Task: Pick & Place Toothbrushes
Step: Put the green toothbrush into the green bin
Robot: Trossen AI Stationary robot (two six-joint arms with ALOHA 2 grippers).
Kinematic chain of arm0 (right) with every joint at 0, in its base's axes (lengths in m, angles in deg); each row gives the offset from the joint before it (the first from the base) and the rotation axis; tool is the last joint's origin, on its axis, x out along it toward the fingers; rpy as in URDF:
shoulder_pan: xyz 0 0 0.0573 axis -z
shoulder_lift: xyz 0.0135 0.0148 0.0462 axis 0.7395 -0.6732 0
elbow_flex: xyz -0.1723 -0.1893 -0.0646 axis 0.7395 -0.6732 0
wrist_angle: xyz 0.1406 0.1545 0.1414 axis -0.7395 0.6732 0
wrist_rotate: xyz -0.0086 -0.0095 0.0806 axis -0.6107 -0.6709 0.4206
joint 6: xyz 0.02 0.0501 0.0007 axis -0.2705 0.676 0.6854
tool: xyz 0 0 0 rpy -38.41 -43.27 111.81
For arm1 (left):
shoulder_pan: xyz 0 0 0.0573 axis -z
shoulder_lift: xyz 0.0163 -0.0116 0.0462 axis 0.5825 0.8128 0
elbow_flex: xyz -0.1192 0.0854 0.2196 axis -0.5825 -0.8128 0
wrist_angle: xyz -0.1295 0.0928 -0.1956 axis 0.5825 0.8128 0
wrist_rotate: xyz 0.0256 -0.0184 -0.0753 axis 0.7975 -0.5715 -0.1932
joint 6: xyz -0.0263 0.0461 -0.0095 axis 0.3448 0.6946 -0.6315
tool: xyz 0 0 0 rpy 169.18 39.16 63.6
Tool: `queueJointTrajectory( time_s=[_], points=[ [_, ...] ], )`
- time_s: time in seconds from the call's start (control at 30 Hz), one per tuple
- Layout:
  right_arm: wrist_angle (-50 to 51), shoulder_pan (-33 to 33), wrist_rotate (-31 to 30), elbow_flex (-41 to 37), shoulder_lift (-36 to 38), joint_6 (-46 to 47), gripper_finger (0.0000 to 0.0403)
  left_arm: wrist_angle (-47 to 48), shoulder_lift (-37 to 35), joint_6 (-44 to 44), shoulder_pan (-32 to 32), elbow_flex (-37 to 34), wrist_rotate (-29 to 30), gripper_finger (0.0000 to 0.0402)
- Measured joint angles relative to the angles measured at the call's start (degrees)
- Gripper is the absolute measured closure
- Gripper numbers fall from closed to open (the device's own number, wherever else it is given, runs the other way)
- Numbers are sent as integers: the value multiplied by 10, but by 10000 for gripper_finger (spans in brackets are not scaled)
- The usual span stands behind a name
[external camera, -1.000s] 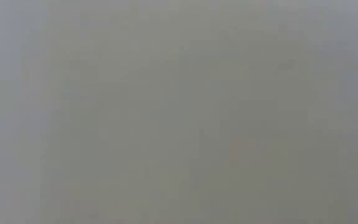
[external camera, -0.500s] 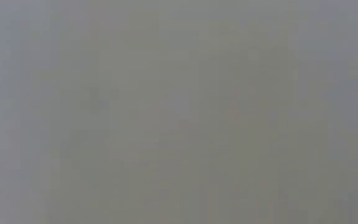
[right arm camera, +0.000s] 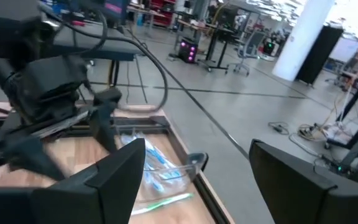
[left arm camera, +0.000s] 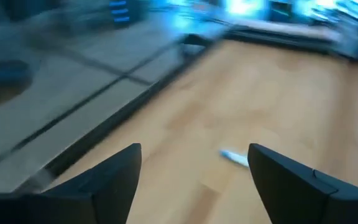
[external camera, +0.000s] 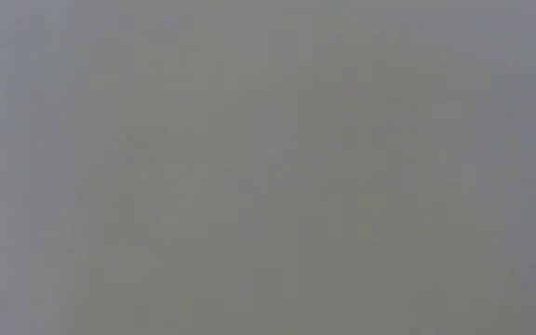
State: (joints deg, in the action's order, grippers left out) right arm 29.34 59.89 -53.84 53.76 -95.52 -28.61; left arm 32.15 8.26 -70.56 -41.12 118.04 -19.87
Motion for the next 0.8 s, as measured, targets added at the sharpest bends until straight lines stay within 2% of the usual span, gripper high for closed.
queueJointTrajectory(
  time_s=[0.07,0.17,0.3,0.53,0.67,0.8],
  points=[
    [2,11,0,0,0,2,121,4,11,-67,-5,0,40,122],
    [4,29,0,0,0,12,121,1,40,-155,-13,1,44,147],
    [33,50,0,0,0,45,121,3,104,-225,-13,1,44,199],
    [66,74,0,0,0,69,121,4,226,-261,-17,4,37,280],
    [65,73,0,0,0,74,121,0,239,-262,-16,17,25,312],
    [65,68,1,0,0,74,121,4,228,-241,-22,24,0,321]
  ],
)
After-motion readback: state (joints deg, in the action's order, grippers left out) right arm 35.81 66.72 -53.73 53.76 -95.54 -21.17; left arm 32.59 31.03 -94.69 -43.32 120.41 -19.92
